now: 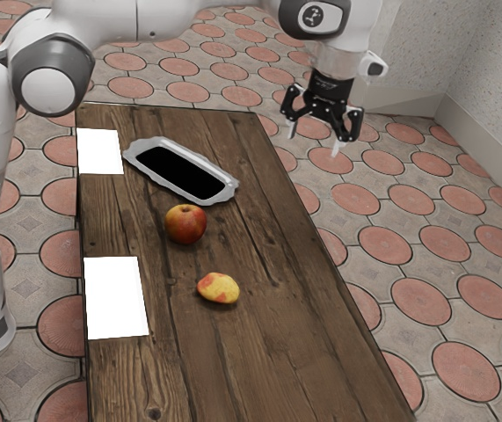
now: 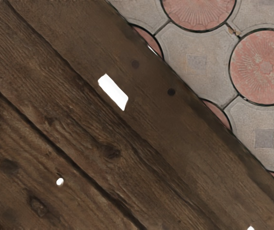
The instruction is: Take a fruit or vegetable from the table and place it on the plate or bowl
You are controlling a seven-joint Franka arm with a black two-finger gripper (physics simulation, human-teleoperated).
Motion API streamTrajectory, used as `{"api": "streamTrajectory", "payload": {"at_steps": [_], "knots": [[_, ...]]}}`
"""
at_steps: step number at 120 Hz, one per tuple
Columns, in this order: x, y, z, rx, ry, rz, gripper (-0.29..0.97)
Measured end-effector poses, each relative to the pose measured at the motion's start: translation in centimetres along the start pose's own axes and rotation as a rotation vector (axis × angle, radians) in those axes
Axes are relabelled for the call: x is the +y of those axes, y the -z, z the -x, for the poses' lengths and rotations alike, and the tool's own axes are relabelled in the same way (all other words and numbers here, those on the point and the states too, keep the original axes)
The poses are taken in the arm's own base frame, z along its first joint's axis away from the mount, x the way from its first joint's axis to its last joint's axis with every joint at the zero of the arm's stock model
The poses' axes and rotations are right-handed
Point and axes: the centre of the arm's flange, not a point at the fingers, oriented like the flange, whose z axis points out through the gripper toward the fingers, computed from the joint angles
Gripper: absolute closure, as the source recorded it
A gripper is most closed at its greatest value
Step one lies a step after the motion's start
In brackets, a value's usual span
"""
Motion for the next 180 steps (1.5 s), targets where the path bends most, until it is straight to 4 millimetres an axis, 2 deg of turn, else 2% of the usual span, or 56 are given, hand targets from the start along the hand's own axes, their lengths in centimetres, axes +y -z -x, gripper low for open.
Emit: {"api": "streamTrajectory", "payload": {"at_steps": [15,25,37,44,48,54,59,64,69,74,80,88,93,101,109,116,132,143,157,167,180], "knots": [[0.3,0.0,-0.1,0.011,0.059,0.018,0.00],[1.6,-0.2,1.0,0.006,0.058,0.028,0.00],[0.5,-1.3,-1.2,-0.003,0.037,0.025,0.00],[0.8,-1.8,-1.4,-0.021,-0.054,0.037,0.00],[1.6,-2.0,-0.1,-0.046,-0.131,0.053,0.00],[4.4,-2.7,3.3,-0.086,-0.277,0.075,0.00],[6.5,-4.2,4.9,-0.111,-0.393,0.086,0.00],[7.9,-6.5,6.4,-0.136,-0.502,0.084,0.00],[5.6,-9.4,9.5,-0.162,-0.585,0.053,0.00],[2.8,-11.0,12.2,-0.156,-0.665,0.040,0.00],[1.5,-11.2,14.0,-0.094,-0.776,0.042,0.00],[1.0,-10.0,16.4,-0.006,-0.926,0.062,0.00],[0.4,-11.4,17.8,0.001,-1.010,0.051,0.00],[-0.8,-13.3,18.5,0.002,-1.104,0.042,0.00],[-2.6,-13.3,19.2,0.027,-1.178,0.053,0.00],[-3.3,-13.1,20.0,0.047,-1.243,0.067,0.00],[-5.2,-15.3,21.3,0.022,-1.345,0.097,0.00],[-5.6,-16.3,22.6,0.000,-1.409,0.130,0.00],[-6.5,-18.7,24.2,-0.053,-1.464,0.169,0.00],[-7.0,-18.9,24.1,-0.054,-1.483,0.192,0.00],[-7.9,-19.3,21.7,-0.052,-1.470,0.199,0.00]]}}
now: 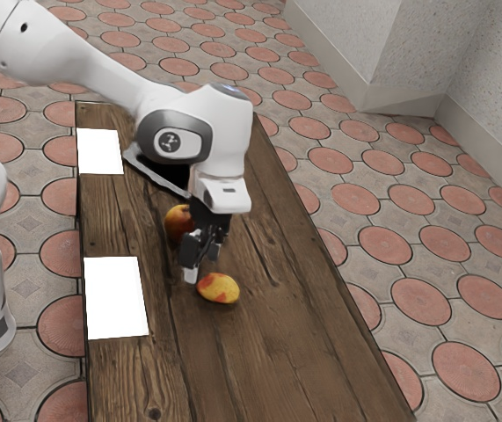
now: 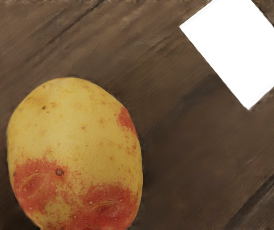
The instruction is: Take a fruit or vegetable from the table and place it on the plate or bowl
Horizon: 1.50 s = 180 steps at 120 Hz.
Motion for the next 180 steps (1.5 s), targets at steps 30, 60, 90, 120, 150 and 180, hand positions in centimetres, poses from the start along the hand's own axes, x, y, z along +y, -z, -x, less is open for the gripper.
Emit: {"api": "streamTrajectory", "payload": {"at_steps": [30,60,90,120,150,180], "knots": [[-1.4,-0.3,-1.9,-0.016,-0.100,-0.007,0.01],[-1.7,-2.3,-2.4,-0.033,-0.154,0.022,0.01],[-1.8,-4.6,-2.9,-0.052,-0.186,0.054,0.00],[-1.9,-4.6,-3.3,-0.025,-0.179,0.066,0.30],[-3.1,-1.0,-2.9,0.059,-0.137,0.019,0.43],[-16.0,4.5,5.9,0.166,0.213,-0.060,0.43]]}}
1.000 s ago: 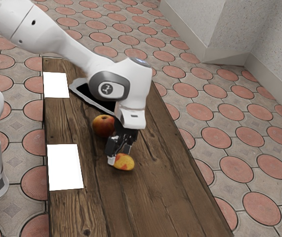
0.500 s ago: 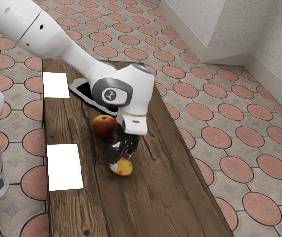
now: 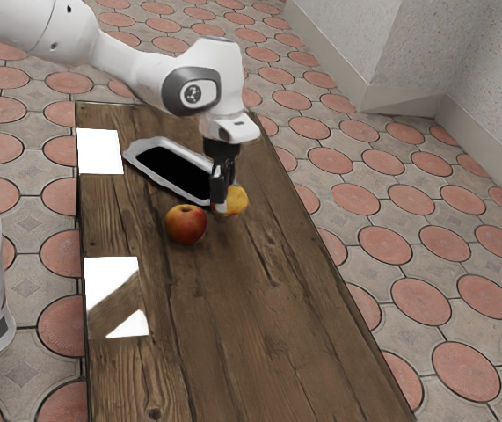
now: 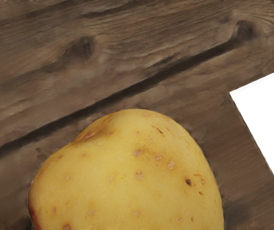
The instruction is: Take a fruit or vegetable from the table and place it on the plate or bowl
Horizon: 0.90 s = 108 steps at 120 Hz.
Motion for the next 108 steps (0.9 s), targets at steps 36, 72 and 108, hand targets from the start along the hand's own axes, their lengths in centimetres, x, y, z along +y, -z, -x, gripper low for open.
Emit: {"api": "streamTrajectory", "payload": {"at_steps": [36,72,108], "knots": [[-10.4,5.7,8.7,0.071,0.297,-0.102,0.43],[-12.4,6.7,12.1,0.064,0.376,-0.103,0.23],[-1.0,12.6,-2.2,0.248,0.176,-0.065,0.03]]}}
